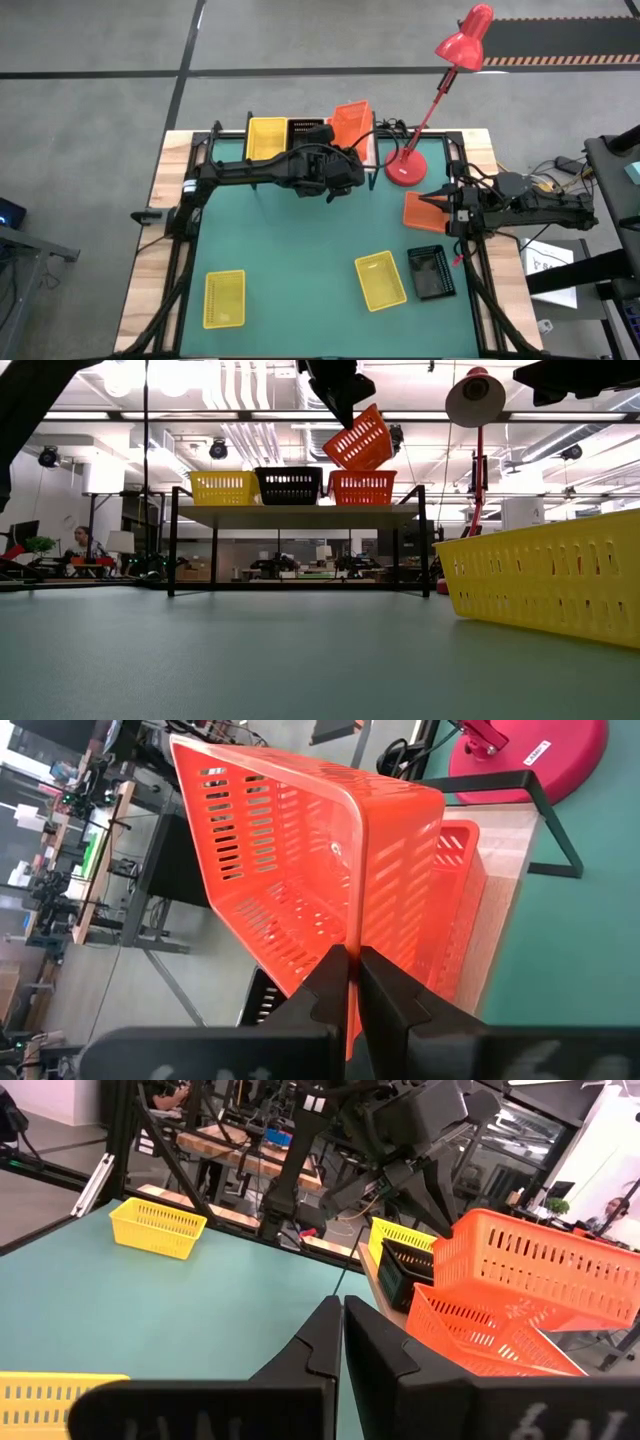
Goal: Stack baskets on shelf by color
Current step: Stack the left orange bin on top of the orange bin on the shelf
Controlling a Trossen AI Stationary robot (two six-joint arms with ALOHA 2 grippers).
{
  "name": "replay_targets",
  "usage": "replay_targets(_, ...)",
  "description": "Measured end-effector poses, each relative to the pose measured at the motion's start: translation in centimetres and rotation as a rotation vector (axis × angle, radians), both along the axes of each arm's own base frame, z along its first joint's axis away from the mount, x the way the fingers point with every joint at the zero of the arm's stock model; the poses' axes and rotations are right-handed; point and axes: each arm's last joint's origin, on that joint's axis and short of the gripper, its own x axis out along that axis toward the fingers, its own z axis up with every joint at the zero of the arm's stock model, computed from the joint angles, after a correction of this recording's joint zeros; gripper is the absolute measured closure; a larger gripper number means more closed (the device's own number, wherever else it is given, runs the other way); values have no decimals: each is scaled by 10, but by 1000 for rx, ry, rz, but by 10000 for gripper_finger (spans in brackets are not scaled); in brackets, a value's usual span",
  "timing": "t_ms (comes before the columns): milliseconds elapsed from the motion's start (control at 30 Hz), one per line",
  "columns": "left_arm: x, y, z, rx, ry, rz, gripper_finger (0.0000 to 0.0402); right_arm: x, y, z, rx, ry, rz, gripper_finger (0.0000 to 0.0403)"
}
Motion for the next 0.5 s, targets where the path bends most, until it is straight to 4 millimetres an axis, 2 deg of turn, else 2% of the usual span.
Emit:
replay_targets(267,0,2,-1,-12,-15,15,398,0,0,0,10,0,0,394)
replay_targets(500,0,4,-2,-14,-14,19,350,0,0,0,9,0,0,394)
